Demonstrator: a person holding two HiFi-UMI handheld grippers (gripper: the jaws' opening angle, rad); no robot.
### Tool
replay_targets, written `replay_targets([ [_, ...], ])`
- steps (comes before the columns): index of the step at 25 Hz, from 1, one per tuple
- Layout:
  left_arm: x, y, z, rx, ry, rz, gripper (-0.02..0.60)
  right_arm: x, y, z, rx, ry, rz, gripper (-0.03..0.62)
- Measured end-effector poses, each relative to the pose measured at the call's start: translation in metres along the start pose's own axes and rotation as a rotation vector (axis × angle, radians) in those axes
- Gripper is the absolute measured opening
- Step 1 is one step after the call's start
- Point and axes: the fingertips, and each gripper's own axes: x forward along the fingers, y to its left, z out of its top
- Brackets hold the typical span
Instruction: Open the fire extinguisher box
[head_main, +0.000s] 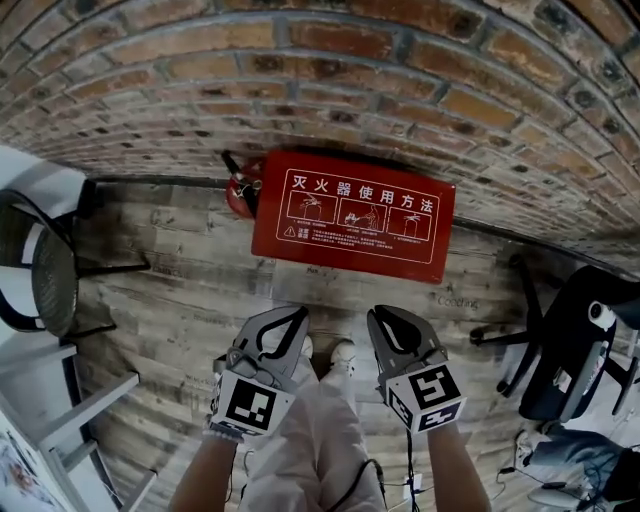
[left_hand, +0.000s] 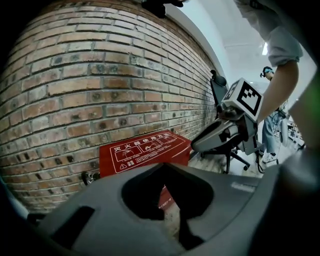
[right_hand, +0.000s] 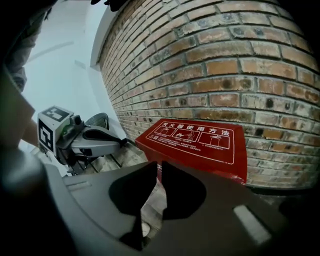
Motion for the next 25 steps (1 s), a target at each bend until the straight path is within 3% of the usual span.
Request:
replay_targets([
  [13, 0.056, 0.013, -0.052, 0.0, 0.059, -0.01, 0.0, 0.054, -0.022, -0.032, 0.241, 0.003, 0.065, 0.191],
  [25, 0.087, 0.021, -0.075, -0.011, 0.081, -0.029, 0.0, 0.081, -0.039, -0.035, 0.435, -0.057, 0.104, 0.245],
])
